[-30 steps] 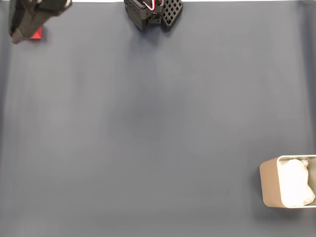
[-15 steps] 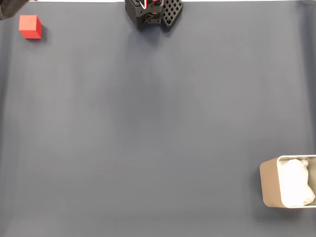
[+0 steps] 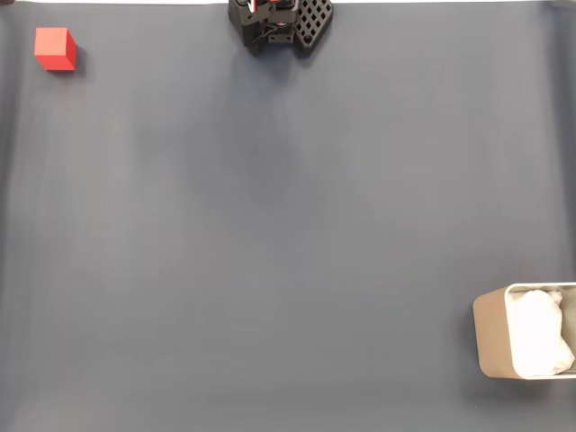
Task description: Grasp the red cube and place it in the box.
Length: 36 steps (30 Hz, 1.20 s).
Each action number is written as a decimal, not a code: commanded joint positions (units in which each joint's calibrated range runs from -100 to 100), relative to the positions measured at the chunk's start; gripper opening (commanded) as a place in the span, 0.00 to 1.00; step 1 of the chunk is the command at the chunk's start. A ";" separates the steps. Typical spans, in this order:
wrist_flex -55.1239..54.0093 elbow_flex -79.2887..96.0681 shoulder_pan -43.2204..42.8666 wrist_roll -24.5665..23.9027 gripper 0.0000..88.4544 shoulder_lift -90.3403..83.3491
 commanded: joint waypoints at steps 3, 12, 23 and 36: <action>-1.41 -0.01 2.43 -0.34 0.00 1.15; -2.07 1.18 5.55 -0.44 0.00 2.54; -6.74 7.20 9.31 -0.39 0.00 1.67; -8.46 17.05 10.88 0.83 0.07 -2.57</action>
